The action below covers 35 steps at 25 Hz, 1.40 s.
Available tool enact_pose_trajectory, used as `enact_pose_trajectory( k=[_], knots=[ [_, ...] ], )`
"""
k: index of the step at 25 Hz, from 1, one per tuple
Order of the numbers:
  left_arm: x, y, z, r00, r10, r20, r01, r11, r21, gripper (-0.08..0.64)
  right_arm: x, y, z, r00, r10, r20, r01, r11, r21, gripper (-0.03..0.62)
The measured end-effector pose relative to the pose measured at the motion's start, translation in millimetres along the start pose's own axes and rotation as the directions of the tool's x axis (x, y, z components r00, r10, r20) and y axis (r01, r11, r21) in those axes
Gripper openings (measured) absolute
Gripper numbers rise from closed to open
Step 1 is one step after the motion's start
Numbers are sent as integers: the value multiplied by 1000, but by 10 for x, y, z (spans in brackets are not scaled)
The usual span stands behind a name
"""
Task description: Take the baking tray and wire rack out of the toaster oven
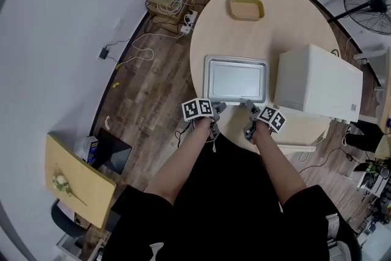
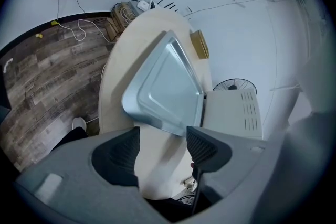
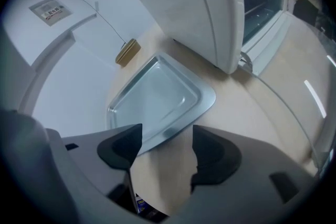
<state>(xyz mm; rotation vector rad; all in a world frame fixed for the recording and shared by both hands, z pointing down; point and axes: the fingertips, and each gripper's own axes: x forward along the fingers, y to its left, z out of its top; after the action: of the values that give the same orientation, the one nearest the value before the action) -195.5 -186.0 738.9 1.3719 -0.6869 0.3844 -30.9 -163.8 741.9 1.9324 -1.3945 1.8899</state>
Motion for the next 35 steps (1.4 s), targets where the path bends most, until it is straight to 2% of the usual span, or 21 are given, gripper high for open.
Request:
enact_pose_trajectory(
  k=[3,6,9,10,12,14,16,21,26,31,35],
  knots=[
    [-101,-98,-72,998,-62,12,62,998,6,264,-217,43,-17,999,24,26,-24,999,-21,282],
    [-320,-342,-171,982,-187,27,184,979,84,264,-507,130,-26,995,60,86,-57,997,-45,281],
    [-624,-653,-302,941,-339,24,329,926,184,261,-877,286,-23,982,132,137,-122,989,-84,279],
    [-714,-753,-354,919,-393,16,381,900,213,236,-1007,328,-19,975,163,151,-149,984,-99,278],
    [-856,-922,-446,871,-490,6,473,844,253,113,-1251,359,-15,962,213,170,-192,973,-129,271],
    [-932,-1015,-504,843,-538,23,513,816,267,65,-1459,314,-5,955,233,182,-204,965,-165,220],
    [-939,-1071,-566,836,-546,52,511,811,286,29,-1635,205,33,952,234,195,-193,959,-206,170],
    [-788,-1267,-854,831,-546,106,492,811,315,18,-1958,-185,201,939,234,252,-169,953,-252,2],
    [-409,-1592,-1309,829,-546,123,493,816,303,18,-2251,-687,521,905,301,300,-237,943,-232,2],
    [130,-1991,-1845,846,-522,108,466,822,326,18,-2646,-1422,929,875,353,332,-282,928,-243,1],
    [552,-2200,-2155,858,-489,157,422,846,326,18,-2849,-1997,1118,857,403,321,-338,910,-239,2]
  ],
)
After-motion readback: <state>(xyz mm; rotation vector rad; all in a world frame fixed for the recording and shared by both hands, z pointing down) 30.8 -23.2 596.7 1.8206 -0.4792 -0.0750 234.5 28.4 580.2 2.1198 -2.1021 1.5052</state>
